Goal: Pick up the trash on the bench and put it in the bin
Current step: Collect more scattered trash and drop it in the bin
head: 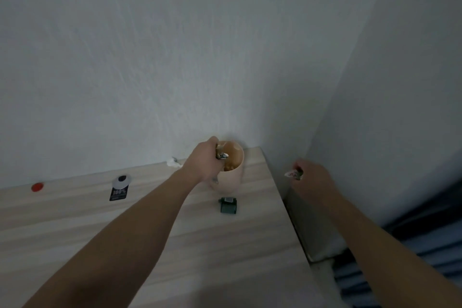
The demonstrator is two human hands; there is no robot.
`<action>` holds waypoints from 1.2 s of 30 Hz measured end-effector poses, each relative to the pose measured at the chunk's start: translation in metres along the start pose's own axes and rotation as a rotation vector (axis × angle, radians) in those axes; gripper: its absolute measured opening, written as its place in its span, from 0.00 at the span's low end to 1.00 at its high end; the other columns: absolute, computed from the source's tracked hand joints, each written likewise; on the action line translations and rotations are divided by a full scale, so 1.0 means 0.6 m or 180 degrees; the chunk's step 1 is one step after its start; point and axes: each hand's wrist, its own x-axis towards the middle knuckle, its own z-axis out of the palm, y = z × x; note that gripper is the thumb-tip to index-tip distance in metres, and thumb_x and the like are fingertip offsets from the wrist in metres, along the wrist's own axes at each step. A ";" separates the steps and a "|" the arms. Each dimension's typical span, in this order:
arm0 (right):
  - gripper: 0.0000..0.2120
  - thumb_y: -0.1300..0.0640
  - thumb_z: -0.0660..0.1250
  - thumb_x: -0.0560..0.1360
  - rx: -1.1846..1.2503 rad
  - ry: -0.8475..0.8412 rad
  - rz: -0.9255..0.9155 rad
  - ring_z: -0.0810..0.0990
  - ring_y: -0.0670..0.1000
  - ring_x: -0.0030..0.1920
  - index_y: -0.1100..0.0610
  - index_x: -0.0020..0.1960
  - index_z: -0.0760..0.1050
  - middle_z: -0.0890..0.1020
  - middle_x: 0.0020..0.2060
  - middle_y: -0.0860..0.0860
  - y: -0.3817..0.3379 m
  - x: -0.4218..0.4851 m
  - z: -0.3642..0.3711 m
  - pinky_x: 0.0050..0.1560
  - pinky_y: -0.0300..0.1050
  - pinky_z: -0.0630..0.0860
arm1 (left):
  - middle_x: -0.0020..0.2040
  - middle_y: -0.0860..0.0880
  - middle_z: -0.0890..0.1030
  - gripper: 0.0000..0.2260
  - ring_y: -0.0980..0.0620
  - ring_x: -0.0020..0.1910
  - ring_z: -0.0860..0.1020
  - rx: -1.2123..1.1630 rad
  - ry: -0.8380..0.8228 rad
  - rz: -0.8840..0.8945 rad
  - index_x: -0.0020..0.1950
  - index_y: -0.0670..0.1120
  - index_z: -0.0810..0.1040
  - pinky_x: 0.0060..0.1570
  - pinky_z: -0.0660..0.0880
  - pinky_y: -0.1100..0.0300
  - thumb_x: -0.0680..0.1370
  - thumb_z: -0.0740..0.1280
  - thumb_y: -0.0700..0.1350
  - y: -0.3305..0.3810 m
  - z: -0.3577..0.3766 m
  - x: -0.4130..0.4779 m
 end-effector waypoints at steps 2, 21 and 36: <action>0.13 0.44 0.59 0.63 0.0026 -0.0038 0.0011 0.70 0.53 0.32 0.54 0.38 0.68 0.72 0.29 0.48 0.008 0.017 0.003 0.36 0.47 0.69 | 0.37 0.50 0.76 0.10 0.51 0.36 0.75 -0.0002 -0.0036 -0.0002 0.43 0.48 0.68 0.30 0.67 0.60 0.72 0.69 0.40 0.003 0.007 0.026; 0.11 0.48 0.66 0.67 0.0203 -0.0564 0.0386 0.71 0.55 0.37 0.53 0.38 0.67 0.70 0.32 0.49 0.078 0.135 0.066 0.38 0.46 0.69 | 0.46 0.49 0.78 0.10 0.49 0.43 0.76 0.0620 -0.0558 -0.0366 0.55 0.47 0.73 0.41 0.72 0.58 0.75 0.66 0.47 -0.057 0.109 0.177; 0.08 0.61 0.67 0.68 0.0114 -0.0603 0.0464 0.71 0.54 0.38 0.53 0.40 0.67 0.70 0.33 0.48 0.086 0.131 0.079 0.36 0.44 0.65 | 0.75 0.46 0.62 0.37 0.45 0.73 0.60 0.0922 -0.0494 -0.0036 0.74 0.49 0.60 0.70 0.62 0.46 0.70 0.70 0.59 -0.074 0.099 0.179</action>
